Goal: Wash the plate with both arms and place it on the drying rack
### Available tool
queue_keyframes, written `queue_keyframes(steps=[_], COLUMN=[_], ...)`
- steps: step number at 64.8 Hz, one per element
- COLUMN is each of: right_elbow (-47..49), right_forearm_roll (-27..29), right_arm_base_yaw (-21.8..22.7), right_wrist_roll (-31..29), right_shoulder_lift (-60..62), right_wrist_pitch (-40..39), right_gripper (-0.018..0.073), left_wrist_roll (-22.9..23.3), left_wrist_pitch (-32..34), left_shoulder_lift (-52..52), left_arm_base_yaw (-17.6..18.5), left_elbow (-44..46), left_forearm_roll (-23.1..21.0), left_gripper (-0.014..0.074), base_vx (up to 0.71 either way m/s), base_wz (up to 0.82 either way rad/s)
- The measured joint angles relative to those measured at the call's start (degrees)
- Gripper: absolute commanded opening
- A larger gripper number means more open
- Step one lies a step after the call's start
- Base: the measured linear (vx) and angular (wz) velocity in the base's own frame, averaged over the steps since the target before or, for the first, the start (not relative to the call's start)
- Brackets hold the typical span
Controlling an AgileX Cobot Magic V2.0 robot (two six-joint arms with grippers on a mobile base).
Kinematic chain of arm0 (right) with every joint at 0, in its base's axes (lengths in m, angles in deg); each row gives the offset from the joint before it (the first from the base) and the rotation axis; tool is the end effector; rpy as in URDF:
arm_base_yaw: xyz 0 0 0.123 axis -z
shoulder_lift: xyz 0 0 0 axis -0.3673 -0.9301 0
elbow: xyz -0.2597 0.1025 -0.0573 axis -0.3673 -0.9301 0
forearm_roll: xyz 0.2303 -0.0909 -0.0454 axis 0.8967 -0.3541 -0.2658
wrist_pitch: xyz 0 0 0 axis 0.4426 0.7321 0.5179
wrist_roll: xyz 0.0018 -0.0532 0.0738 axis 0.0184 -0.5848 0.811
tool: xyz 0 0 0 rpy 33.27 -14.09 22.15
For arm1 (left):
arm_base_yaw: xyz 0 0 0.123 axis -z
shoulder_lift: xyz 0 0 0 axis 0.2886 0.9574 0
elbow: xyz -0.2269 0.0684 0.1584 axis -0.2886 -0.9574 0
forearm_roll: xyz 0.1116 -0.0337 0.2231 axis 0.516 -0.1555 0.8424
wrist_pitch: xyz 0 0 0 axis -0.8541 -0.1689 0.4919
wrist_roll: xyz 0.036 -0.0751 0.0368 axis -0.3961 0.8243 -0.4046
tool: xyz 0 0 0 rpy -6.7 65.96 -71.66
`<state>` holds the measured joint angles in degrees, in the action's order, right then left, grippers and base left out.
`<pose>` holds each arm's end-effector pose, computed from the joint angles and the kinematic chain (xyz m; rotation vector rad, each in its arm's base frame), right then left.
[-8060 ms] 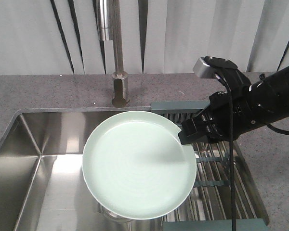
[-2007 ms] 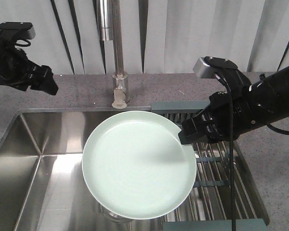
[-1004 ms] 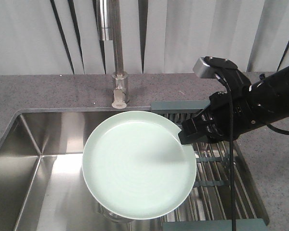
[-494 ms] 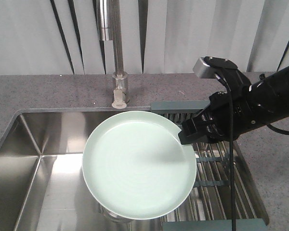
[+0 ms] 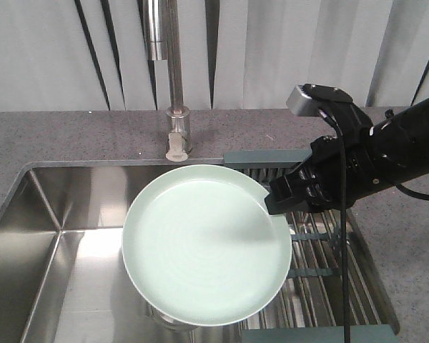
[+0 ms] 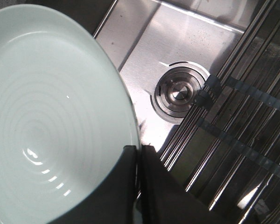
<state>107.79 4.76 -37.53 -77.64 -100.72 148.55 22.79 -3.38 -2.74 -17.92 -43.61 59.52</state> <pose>0.2602 0.1237 0.3252 -0.6315 2.5228 0.7914 0.0648 -0.0067 0.3111 0.0799 2.1669 -0.0549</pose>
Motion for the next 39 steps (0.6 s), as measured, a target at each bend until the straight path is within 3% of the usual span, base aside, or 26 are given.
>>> queue_keyframes(steps=[39], right_elbow=[0.00], right_forearm_roll=[0.00], right_arm_base_yaw=[0.00], right_wrist_roll=[0.00], right_shoulder_lift=[0.00], right_wrist_pitch=[0.00], right_gripper=[-0.0001], left_wrist_roll=[0.05], left_wrist_pitch=[0.00], left_shoulder_lift=[0.00], left_arm_base_yaw=[0.00], left_elbow=[0.00], left_forearm_roll=[0.00], left_gripper=[0.0585], base_vx=[0.00], base_wz=[0.00])
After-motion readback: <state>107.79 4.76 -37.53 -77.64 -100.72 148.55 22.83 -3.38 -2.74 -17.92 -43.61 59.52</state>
